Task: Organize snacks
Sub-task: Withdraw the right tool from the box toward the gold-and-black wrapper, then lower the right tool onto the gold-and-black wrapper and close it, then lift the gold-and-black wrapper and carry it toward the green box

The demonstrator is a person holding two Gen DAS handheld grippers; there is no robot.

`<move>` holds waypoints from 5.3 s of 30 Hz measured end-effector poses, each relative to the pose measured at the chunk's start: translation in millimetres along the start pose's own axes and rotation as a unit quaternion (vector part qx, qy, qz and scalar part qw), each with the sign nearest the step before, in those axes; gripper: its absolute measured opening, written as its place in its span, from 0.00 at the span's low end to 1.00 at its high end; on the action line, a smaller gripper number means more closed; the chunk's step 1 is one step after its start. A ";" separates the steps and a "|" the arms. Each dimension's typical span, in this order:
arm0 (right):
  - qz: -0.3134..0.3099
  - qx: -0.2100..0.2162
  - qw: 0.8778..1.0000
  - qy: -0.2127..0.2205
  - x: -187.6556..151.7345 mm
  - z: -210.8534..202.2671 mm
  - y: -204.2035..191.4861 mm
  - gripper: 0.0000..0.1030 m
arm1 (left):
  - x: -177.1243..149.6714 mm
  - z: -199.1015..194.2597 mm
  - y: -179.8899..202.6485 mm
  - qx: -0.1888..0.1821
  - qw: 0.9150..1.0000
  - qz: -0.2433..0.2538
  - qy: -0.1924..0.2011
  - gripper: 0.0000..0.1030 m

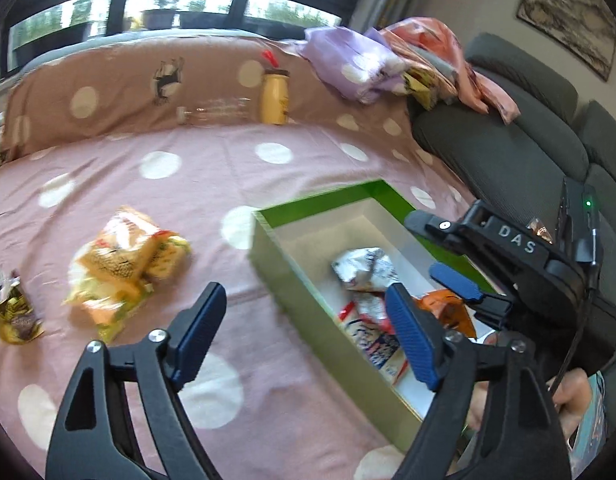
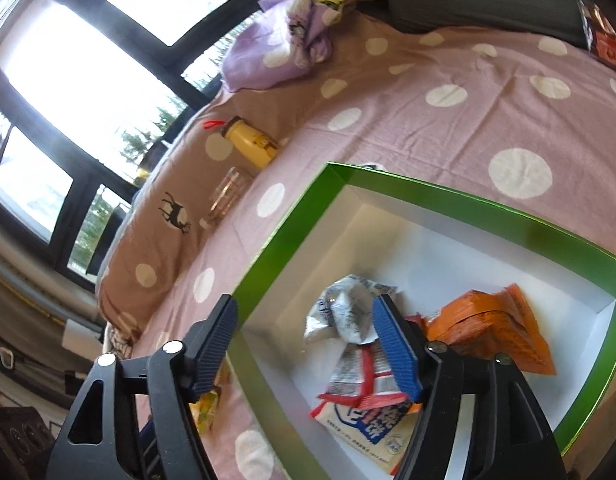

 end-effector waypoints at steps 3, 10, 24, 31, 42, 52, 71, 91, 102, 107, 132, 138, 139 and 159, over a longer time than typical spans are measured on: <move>-0.022 0.011 1.000 0.001 -6.0 3.6 -16.6 0.82 | -6.5 -13.1 -27.7 0.019 0.999 -0.031 0.005 0.83; -0.100 0.020 0.994 -0.028 -38.4 24.1 -62.9 0.86 | -32.5 -29.7 -99.4 0.088 0.991 -0.102 0.003 0.95; -0.226 -0.013 0.971 -0.070 -96.0 65.8 -99.2 0.87 | -59.0 -26.4 -193.0 0.184 0.958 -0.220 -0.004 0.94; -0.242 -0.026 0.966 -0.087 -109.7 74.1 -100.3 0.87 | -59.2 -21.8 -194.8 0.199 0.957 -0.211 -0.013 0.94; -0.260 -0.030 0.960 -0.095 -119.5 78.9 -105.1 0.87 | -61.8 -20.9 -198.3 0.199 0.956 -0.215 -0.018 0.94; -0.273 -0.033 0.956 -0.103 -126.5 81.9 -108.7 0.87 | -63.5 -22.7 -203.9 0.211 0.953 -0.218 -0.021 0.95; -0.282 0.004 0.947 -0.150 -148.7 87.6 -120.0 0.87 | -70.6 -42.0 -253.0 0.276 0.926 -0.258 -0.009 0.94; -0.267 0.169 0.870 -0.379 -239.9 197.5 -241.2 0.87 | -65.5 6.8 -302.8 0.200 0.918 -0.340 -0.045 0.87; -0.222 0.176 0.856 -0.432 -263.2 228.2 -220.7 0.44 | -52.7 21.4 -278.4 0.103 0.942 -0.316 -0.039 0.46; -0.211 0.183 0.862 -0.424 -254.8 220.0 -209.0 0.42 | -49.1 18.4 -261.5 0.101 0.951 -0.288 -0.042 0.43; -0.214 0.185 0.931 -0.231 -155.2 70.3 -169.3 0.42 | -30.3 -44.2 -105.3 0.004 0.993 -0.102 0.053 0.41; -0.205 0.173 0.941 -0.206 -124.5 51.8 -149.4 0.42 | -21.2 -41.8 -63.2 0.006 0.996 -0.061 0.062 0.41; -0.201 0.172 0.943 -0.202 -119.3 49.7 -146.2 0.42 | -19.2 -40.3 -58.3 0.006 0.997 -0.055 0.062 0.41; -0.067 0.097 0.989 -0.085 -18.6 27.0 -45.9 0.42 | 17.7 38.6 64.2 -0.080 0.994 0.078 0.006 0.41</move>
Point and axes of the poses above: each gripper's, at about its wrist camera, not at the fingertips, and z roughly the way its jaws point, y to its right, x to its top, the point moved 7 cm from there along z, roughly the way its jaws point, and after that the axes turned 10 degrees about x, right-handed, at the moved point
